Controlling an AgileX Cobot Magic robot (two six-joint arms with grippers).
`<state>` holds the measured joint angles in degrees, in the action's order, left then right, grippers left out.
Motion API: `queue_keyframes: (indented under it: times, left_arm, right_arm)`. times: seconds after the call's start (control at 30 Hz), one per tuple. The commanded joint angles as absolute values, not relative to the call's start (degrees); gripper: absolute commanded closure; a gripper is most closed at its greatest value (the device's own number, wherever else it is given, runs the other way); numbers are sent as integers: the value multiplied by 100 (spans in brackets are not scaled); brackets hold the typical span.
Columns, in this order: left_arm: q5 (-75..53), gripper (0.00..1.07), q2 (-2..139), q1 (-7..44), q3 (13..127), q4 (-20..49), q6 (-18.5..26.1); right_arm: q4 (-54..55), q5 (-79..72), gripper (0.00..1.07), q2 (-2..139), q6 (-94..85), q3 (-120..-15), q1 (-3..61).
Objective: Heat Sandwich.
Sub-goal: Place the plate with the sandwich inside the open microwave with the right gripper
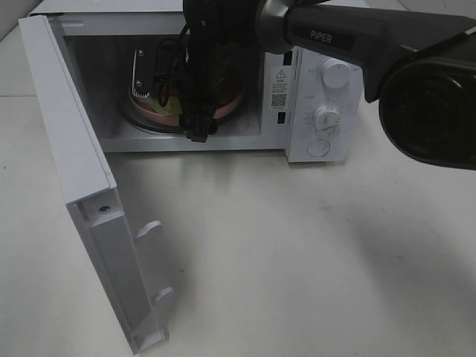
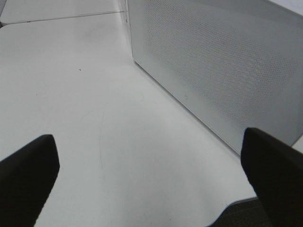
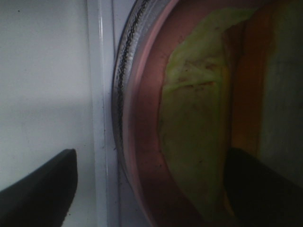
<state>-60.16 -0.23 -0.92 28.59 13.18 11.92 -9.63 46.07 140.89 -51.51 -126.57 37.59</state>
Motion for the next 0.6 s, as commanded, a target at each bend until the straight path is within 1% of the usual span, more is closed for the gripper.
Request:
queue_keyframes:
  times: [0.03, 0.5, 0.6]
  left_arm:
    - [-5976, 7, -183, -92, 2830, 1341, 1163]
    - [-5976, 7, -183, -92, 2830, 1341, 1163]
    - [-5976, 7, -183, -92, 2830, 1341, 1163]
  right_arm:
    - [-940, 4538, 33, 14083, -5031, -12702, 3747]
    - [-859, 4538, 34, 14060, -4950, -12691, 3764]
    - [-922, 4383, 34, 13917, -4956, -12387, 3764]
